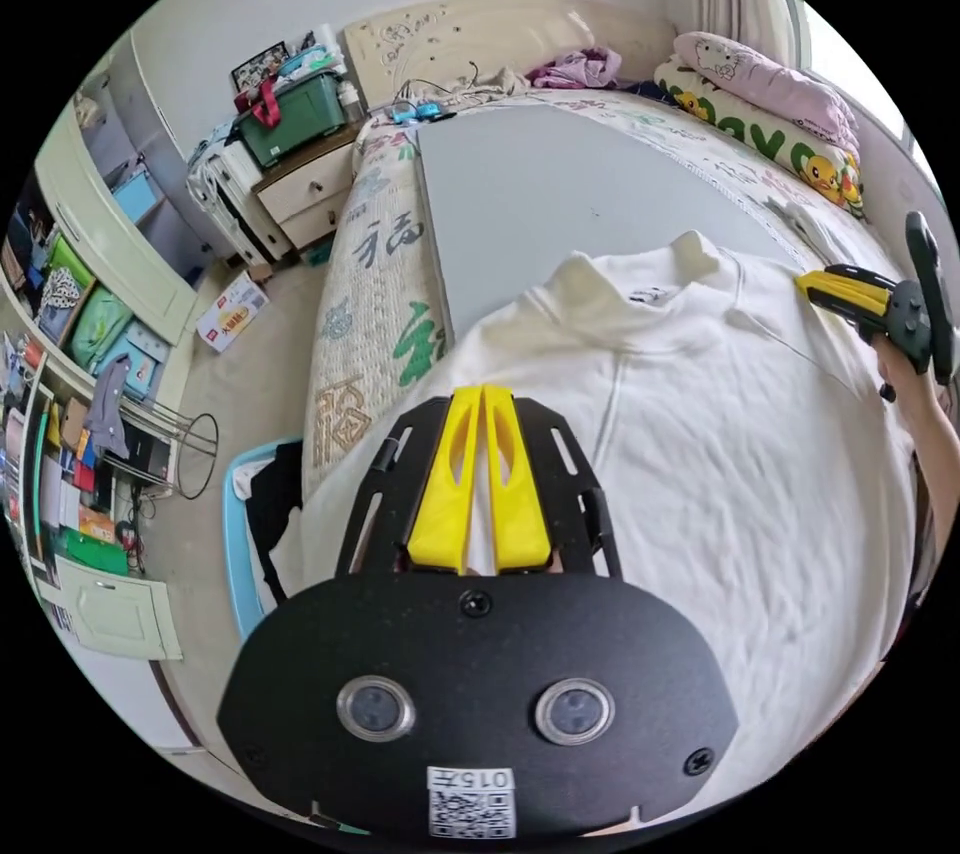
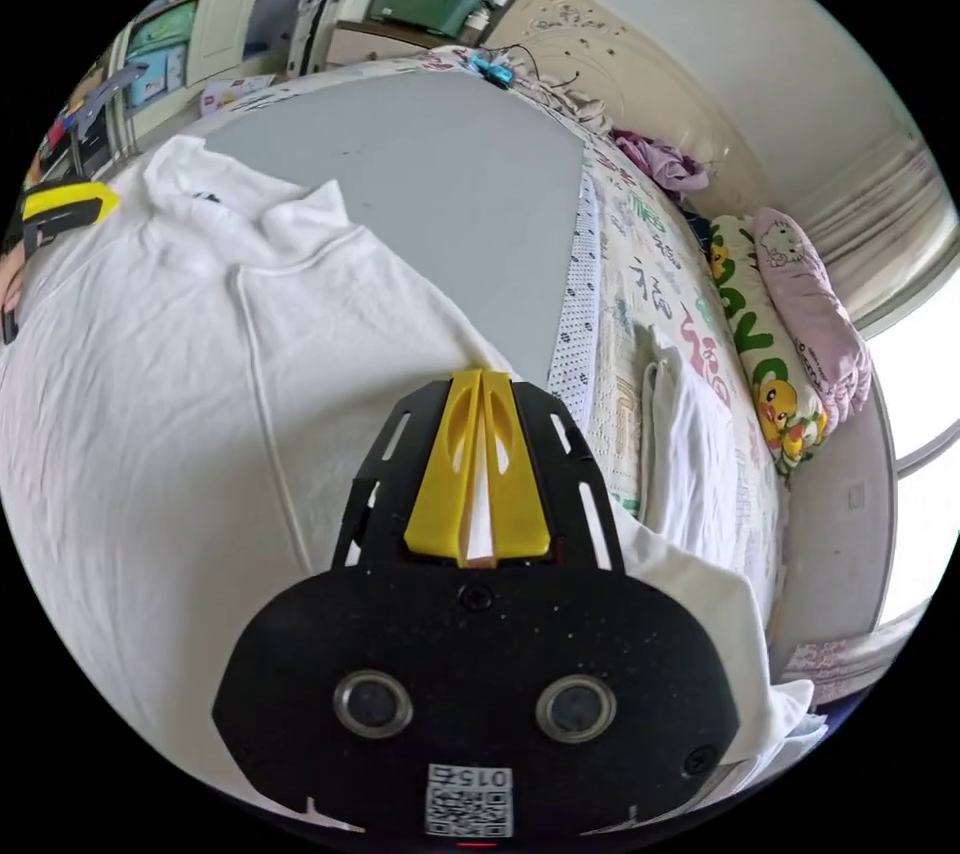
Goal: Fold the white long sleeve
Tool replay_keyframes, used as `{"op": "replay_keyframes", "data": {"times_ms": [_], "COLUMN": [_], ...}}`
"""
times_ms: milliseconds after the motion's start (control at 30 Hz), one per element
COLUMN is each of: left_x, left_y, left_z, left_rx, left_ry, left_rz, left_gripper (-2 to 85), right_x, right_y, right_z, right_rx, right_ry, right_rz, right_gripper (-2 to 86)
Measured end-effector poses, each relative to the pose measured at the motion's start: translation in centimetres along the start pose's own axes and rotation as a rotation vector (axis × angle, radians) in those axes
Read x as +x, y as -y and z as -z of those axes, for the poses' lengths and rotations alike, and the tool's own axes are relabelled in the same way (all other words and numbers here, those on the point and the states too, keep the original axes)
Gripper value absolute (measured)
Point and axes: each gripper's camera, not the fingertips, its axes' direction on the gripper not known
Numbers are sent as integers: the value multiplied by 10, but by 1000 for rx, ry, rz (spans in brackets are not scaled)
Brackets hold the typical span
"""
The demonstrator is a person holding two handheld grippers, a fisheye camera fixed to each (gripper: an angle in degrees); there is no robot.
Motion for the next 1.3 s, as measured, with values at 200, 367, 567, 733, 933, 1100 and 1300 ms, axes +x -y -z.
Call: {"op": "replay_keyframes", "data": {"times_ms": [200,367,567,733,933,1100,1300], "left_x": [-5,-29,-59,-82,-106,-109,-108], "left_y": [-1,-83,-243,-367,-435,-452,-452], "left_z": [11,113,240,293,285,256,241], "left_rx": [-16,181,245,193,54,-68,-151], "left_ry": [22,-138,-349,-350,-432,-511,-502], "left_rz": [41,71,90,187,309,348,305], "left_gripper": [-3,11,56,71,90,99,59], "right_x": [10,41,96,132,138,145,169], "right_y": [4,-103,-302,-393,-416,-433,-458], "right_z": [15,116,225,261,265,229,215], "right_rx": [-92,98,136,55,-46,-123,-54], "right_ry": [1,241,554,674,661,705,822], "right_rz": [-37,-27,-58,-89,-101,-165,-187], "right_gripper": [-6,27,49,59,111,127,35]}}
